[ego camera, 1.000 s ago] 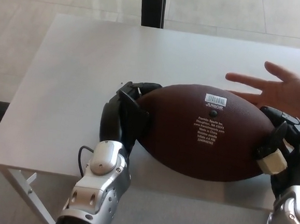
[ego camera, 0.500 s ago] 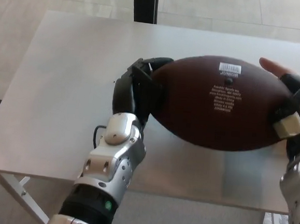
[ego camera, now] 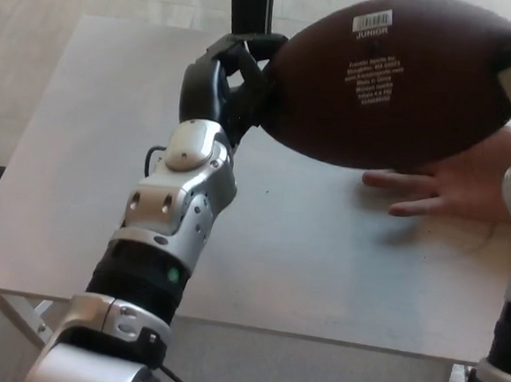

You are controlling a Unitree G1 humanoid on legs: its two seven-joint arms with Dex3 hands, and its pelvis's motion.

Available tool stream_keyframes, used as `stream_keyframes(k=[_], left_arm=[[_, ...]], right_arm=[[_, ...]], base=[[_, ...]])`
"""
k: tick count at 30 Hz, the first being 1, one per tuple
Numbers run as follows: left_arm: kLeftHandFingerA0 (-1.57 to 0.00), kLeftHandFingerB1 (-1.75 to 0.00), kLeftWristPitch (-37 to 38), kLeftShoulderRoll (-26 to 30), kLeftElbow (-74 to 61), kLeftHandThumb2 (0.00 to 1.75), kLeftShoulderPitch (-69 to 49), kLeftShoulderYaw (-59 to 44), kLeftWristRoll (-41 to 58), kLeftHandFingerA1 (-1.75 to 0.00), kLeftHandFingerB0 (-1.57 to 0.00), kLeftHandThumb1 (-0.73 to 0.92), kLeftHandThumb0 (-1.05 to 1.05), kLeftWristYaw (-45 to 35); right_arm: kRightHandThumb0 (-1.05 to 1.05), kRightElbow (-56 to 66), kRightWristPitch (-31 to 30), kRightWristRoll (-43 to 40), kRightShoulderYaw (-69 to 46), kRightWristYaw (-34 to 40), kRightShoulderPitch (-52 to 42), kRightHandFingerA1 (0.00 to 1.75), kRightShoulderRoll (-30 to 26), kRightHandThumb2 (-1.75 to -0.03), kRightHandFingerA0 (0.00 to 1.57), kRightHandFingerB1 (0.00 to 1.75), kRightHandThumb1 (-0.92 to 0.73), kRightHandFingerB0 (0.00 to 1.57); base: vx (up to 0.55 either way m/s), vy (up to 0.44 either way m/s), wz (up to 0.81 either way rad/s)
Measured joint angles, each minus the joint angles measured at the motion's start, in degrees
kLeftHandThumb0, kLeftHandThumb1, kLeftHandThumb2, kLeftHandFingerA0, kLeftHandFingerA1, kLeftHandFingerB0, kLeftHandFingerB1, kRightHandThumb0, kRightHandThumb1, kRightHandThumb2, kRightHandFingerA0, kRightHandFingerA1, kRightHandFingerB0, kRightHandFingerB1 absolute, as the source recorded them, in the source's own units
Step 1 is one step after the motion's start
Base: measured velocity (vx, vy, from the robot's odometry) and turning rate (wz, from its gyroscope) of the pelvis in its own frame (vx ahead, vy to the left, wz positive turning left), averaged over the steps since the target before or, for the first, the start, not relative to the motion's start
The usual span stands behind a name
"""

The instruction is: The robot uses both its hands to grab the left and right ends of a football kept in the middle of the desk infront of it, lifts it up and places it in the palm of a person

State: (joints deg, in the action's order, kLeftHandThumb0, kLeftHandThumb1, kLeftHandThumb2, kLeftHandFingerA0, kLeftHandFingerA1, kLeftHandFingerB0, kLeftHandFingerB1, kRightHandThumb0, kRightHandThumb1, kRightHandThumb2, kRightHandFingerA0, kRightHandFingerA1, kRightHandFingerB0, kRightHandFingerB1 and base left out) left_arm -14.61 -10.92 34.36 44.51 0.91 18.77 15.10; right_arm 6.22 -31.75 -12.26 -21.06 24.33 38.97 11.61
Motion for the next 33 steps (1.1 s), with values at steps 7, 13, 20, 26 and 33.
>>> stream_keyframes(k=[7, 13, 20, 26, 33], left_arm=[[-0.69, -1.46, -1.95, 2.97, 5.68, 0.62, 8.02, 3.38, -3.04, -1.71, -0.63, 0.65, -0.3, -0.01], [-0.55, -0.71, -4.4, 2.71, 10.74, 0.7, 13.68, 4.99, -4.57, -1.02, -0.51, 0.92, -0.66, -0.01], [-0.56, -0.56, -6.77, -3.35, 16.86, 0.71, 16.67, 4.98, -6.16, -0.75, -0.58, 0.92, -0.63, 2.92], [-0.5, -0.57, -6.77, -3.69, 21.53, 0.76, 17.63, 7.94, -8.06, -0.83, -0.46, 0.92, -0.61, 1.23], [-0.51, -0.49, -4.65, -3.94, 27.07, 0.66, 19.1, 11.98, -10.57, -0.69, -0.44, 0.87, -0.53, -1.81]], right_arm=[[-0.36, -5.55, -0.84, -1.22, -5.72, 1.79, 10.41, 1.71, -0.49, -0.74, 1.09, 1.59, -0.92, 0.82], [-0.26, -11.71, -1.3, -2.37, -10.21, 3.17, 18.01, 1.75, -0.82, -0.87, 1.02, 1.58, -0.81, 0.82], [-0.38, -21.08, -1.23, -5.0, -15.85, 4.45, 20.23, 1.75, -0.88, -0.67, 0.98, 1.61, -0.89, 0.76], [-0.42, -29.45, 1.52, -5.68, -19.61, 5.86, 20.09, 1.75, -3.0, -0.67, 0.94, 1.5, -0.91, 0.75], [-0.25, -36.38, 5.15, -5.83, -20.15, 5.9, 16.72, 1.7, -5.9, -0.7, 1.03, 1.26, -0.71, 0.87]], base=[[0.0, 0.0, 0.0], [0.0, 0.0, 0.0], [0.0, 0.0, 0.0], [0.0, 0.0, 0.0], [0.0, 0.0, 0.0]])
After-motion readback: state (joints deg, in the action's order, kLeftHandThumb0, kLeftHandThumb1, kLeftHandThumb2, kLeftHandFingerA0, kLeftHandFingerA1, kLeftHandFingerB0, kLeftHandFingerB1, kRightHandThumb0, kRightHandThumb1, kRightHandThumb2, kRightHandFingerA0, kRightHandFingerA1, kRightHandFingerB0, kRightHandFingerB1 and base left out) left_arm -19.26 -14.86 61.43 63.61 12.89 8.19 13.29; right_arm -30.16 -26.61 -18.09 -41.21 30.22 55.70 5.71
